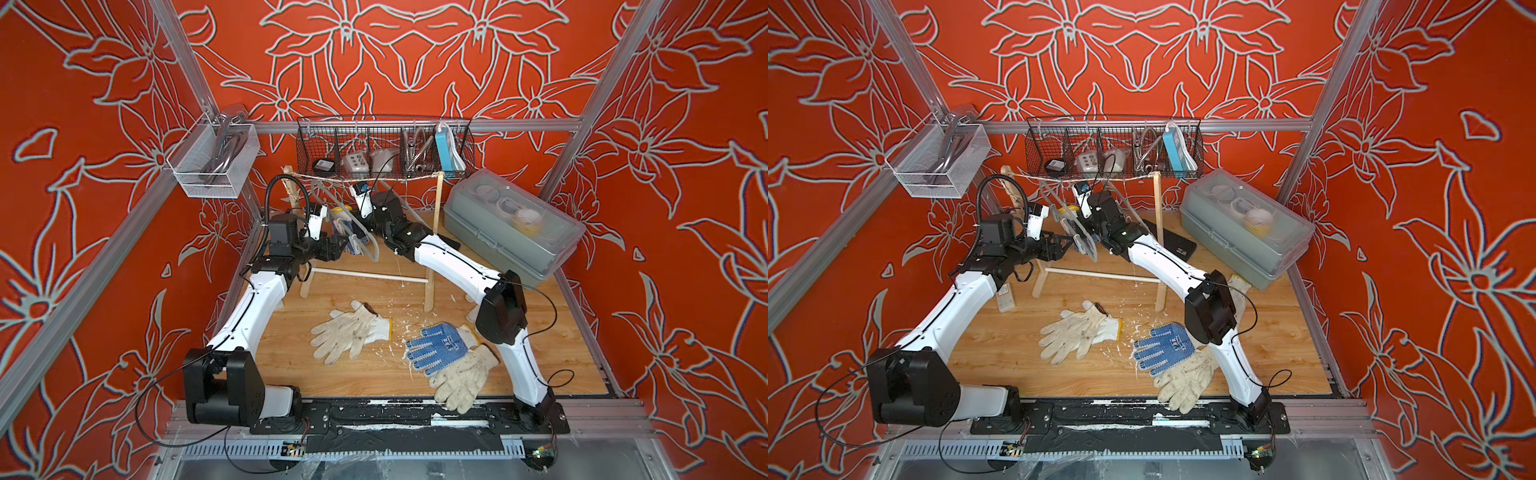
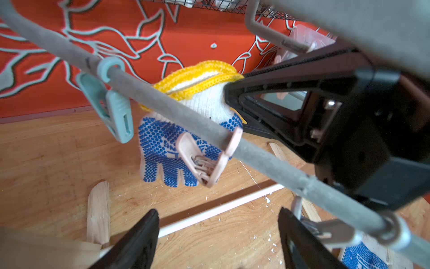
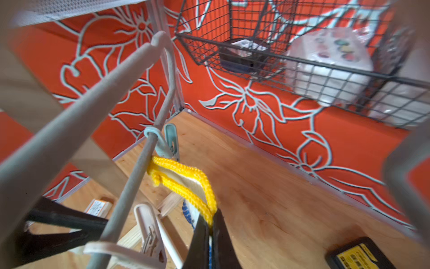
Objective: Clip the gloves onto a hanger to dry
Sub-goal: Open the clamp at the hanger.
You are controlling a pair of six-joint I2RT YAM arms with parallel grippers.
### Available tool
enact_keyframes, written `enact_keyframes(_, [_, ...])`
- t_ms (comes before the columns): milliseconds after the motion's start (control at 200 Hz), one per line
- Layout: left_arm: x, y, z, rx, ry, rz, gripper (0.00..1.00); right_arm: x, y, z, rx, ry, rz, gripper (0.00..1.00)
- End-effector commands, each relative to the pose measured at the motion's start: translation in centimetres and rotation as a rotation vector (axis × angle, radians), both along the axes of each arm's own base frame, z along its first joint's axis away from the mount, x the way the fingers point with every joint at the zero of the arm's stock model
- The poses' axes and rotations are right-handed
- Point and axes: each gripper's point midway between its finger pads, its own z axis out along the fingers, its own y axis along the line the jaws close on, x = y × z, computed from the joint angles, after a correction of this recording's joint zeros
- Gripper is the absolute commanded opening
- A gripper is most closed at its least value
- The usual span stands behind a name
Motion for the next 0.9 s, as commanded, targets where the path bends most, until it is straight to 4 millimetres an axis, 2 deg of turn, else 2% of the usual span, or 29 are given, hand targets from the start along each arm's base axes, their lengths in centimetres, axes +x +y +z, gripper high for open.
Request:
enact_keyframes(0, [-1.7,-0.6,2.5,-0.007,-0.043,-0.057,0.80,-1.6,0.4,2.0,0.070,0.011,0.103,0.00])
enact_keyframes(250, [-4.2,0.3,3.2,-0.011,-0.005,-0.060,0.80,-3.8,0.0,3.5,0.109,0.031,0.195,0.00])
enact_keyframes(405, [-4.8,1.7,4.0,-0.025,-0.024,-0.009,0.79,-4.6,-0.5,4.0,0.118,0.039,0.228,0.00])
enact_keyframes(671, [-2.3,4.1,5.0,-0.059,-0.076,0.109,0.74,-5.8,-0.6,4.1,0.132,0.052,0.297,0.00])
enact_keyframes(796, [-0.7,5.5,4.3,-0.039,-0.075,0.181,0.72,-6.3,-0.5,4.3,0.134,0.058,0.319,0.00])
enact_keyframes(896, [0.3,5.9,4.5,-0.042,-0.086,0.206,0.72,-6.6,-0.6,4.5,0.138,0.059,0.334,0.00])
